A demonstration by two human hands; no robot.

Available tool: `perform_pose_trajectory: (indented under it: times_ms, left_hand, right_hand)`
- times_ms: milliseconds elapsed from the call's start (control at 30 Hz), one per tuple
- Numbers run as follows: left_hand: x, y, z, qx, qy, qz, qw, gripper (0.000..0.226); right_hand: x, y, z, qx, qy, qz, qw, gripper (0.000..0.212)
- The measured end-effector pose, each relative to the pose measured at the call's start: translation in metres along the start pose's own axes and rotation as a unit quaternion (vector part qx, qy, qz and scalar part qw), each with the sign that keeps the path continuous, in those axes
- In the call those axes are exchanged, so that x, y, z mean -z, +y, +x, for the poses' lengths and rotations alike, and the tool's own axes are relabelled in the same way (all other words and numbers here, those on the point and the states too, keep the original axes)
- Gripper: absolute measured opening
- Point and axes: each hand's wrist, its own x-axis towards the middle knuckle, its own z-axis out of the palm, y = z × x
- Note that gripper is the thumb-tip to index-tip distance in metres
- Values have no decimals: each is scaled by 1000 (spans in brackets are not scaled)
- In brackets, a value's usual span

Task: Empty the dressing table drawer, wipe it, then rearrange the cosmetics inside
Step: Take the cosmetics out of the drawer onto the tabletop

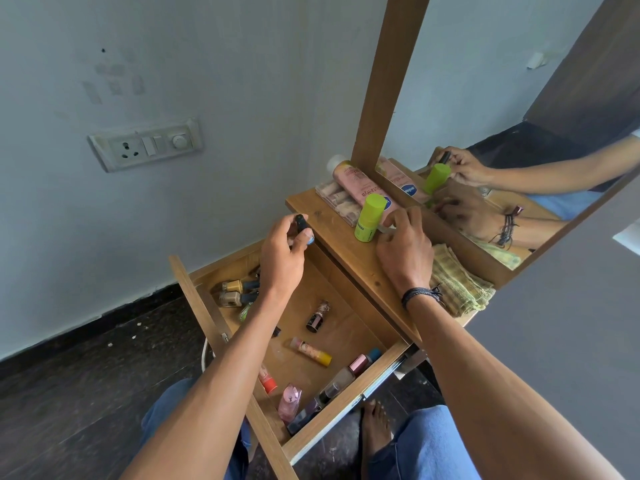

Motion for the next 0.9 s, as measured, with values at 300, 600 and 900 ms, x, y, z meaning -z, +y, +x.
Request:
perform_pose_trajectory:
  times_ms: [300, 600, 900]
  left_hand:
    - [-26, 36, 42, -18, -53, 78, 995, 21]
    - [-49, 35, 44, -1, -113, 77, 991, 30]
    - [-53, 23, 41, 24, -120, 91, 988, 39]
  right_hand:
    - [3, -2, 1, -16, -22, 22, 999, 19]
    - [6, -3, 0, -9, -59, 25, 998, 21]
    - [10, -3, -1, -19, -61, 60, 996, 31]
